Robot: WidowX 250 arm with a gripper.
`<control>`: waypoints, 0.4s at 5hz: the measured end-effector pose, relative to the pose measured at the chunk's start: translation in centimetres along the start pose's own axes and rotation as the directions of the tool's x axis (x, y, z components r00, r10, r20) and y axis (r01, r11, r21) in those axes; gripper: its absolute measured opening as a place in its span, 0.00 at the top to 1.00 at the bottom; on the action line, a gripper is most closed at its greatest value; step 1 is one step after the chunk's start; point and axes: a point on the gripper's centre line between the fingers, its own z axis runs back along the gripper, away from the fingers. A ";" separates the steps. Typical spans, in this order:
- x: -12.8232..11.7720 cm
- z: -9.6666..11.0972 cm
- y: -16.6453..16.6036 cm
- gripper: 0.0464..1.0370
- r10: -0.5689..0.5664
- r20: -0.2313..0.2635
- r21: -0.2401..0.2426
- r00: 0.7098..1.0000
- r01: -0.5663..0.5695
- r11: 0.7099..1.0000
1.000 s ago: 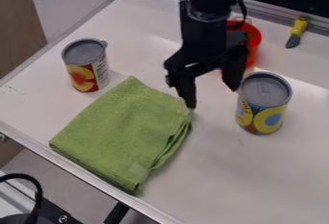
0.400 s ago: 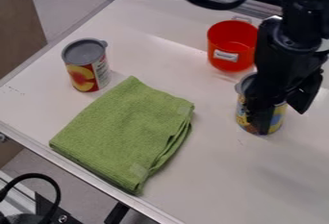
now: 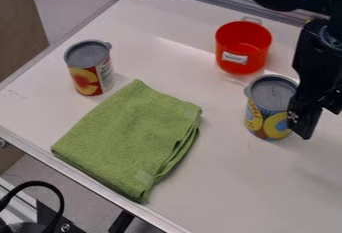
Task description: Move the yellow can to the top of green cloth
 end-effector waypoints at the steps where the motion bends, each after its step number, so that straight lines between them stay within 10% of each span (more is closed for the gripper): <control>1: 0.0 -0.7 -0.9 0.04 0.067 0.020 -0.009 0.998 -0.067 0.998; 2: 0.3 -0.8 -1.4 0.04 0.104 0.014 -0.034 0.994 -0.104 0.994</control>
